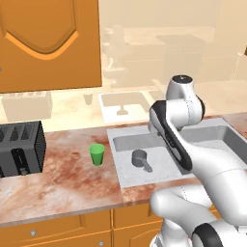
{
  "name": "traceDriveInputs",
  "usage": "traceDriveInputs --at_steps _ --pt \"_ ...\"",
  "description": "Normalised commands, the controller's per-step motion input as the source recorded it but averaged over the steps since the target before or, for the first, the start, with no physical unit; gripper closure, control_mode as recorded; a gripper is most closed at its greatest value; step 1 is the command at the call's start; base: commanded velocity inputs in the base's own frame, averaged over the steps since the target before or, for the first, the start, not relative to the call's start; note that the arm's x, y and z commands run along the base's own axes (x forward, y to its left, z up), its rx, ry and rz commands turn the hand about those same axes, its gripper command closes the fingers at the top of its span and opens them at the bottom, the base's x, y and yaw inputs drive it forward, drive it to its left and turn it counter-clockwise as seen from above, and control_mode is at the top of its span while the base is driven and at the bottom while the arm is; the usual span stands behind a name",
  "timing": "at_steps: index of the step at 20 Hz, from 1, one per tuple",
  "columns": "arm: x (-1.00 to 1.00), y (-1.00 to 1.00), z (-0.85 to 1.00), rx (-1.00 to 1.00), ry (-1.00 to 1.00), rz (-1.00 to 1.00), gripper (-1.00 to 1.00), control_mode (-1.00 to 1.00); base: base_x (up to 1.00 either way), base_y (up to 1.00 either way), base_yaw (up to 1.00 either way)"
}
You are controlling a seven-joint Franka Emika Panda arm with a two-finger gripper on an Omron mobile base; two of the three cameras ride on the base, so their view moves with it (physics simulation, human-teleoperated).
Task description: Move any existing items from the left basin to the right basin for drying. Then move the cup from the counter to the left basin of the sink for washing.
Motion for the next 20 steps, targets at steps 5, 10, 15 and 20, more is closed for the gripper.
traceDriveInputs --at_steps 5,10,15,20 --pt "0.00 0.11 -0.22 0.00 0.07 0.00 -1.00 -1.00 0.00 0.00 0.00" --pt "0.00 0.12 -0.28 0.00 0.08 0.00 -1.00 -1.00 0.00 0.00 0.00" --pt "0.03 0.19 -0.27 0.00 0.03 0.00 -1.00 -1.00 0.00 0.00 0.00" --pt "0.04 0.08 -0.19 0.00 0.00 0.00 -1.00 -1.00 0.00 0.00 0.00"
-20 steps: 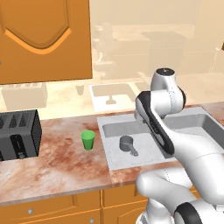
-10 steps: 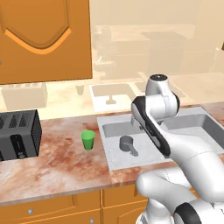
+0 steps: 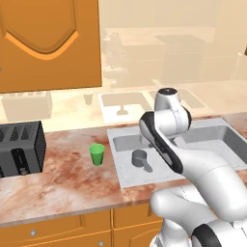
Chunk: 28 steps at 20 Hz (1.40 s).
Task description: Move any existing items from the left basin to the right basin for drying. Then move the cup from the counter to the left basin of the sink for washing.
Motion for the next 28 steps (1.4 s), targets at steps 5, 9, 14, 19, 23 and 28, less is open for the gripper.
traceDriveInputs --at_steps 5,9,14,19,23,28 --pt "0.07 0.01 -0.17 0.00 0.00 0.00 -1.00 -1.00 0.00 0.00 0.00" --pt "0.21 0.00 -0.15 0.02 0.00 0.00 -1.00 -1.00 0.00 0.00 0.00" --pt "0.23 0.00 -0.15 0.03 0.00 0.00 -1.00 -1.00 0.00 0.00 0.00" --pt "0.26 0.00 -0.16 0.01 0.03 0.00 -1.00 -1.00 0.00 0.00 0.00" --pt "0.19 0.00 -0.18 0.00 0.02 0.00 -1.00 -1.00 0.00 0.00 0.00" --pt "0.25 0.00 -0.16 0.00 0.03 -0.01 -1.00 -1.00 0.00 0.00 0.00"
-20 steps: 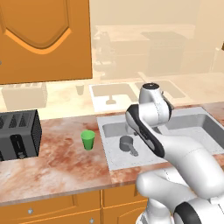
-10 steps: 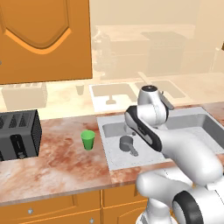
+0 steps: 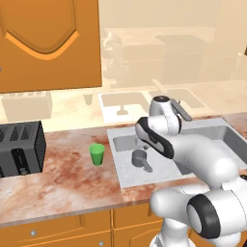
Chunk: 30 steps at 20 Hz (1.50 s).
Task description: Move any existing items from the left basin to the right basin for drying. Then move the cup from the counter to the left basin of the sink for washing.
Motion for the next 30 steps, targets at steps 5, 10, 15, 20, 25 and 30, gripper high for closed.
traceDriveInputs --at_steps 5,10,15,20,25,30 --pt "0.34 0.00 -0.18 0.00 0.04 -0.02 -1.00 -1.00 0.00 0.00 0.00" --pt "0.32 0.00 -0.26 0.00 0.07 -0.01 -1.00 -1.00 0.00 0.00 0.00" --pt "0.23 0.00 -0.26 0.00 0.08 0.00 -1.00 -1.00 0.00 0.00 0.00" --pt "0.14 0.00 -0.23 0.00 0.06 0.00 -1.00 -1.00 0.00 0.00 0.00" --pt "0.07 0.00 -0.17 0.00 0.04 0.00 -1.00 -1.00 0.00 0.00 0.00" --pt "0.00 0.00 -0.20 0.00 0.04 -0.01 -1.00 -1.00 0.00 0.00 0.00"
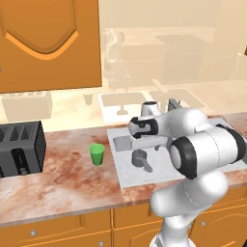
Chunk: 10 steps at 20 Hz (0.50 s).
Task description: Move any existing items from the left basin to the right basin for drying. Then move the cup from the counter to the left basin of the sink for washing.
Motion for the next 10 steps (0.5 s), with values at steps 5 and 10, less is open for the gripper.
traceDriveInputs --at_steps 5,10 --pt "0.00 0.00 -0.22 0.00 0.04 -0.01 -1.00 -1.00 0.00 0.00 0.00" --pt "0.00 0.00 -0.24 0.00 0.02 -0.01 -1.00 -1.00 0.00 0.00 0.00"
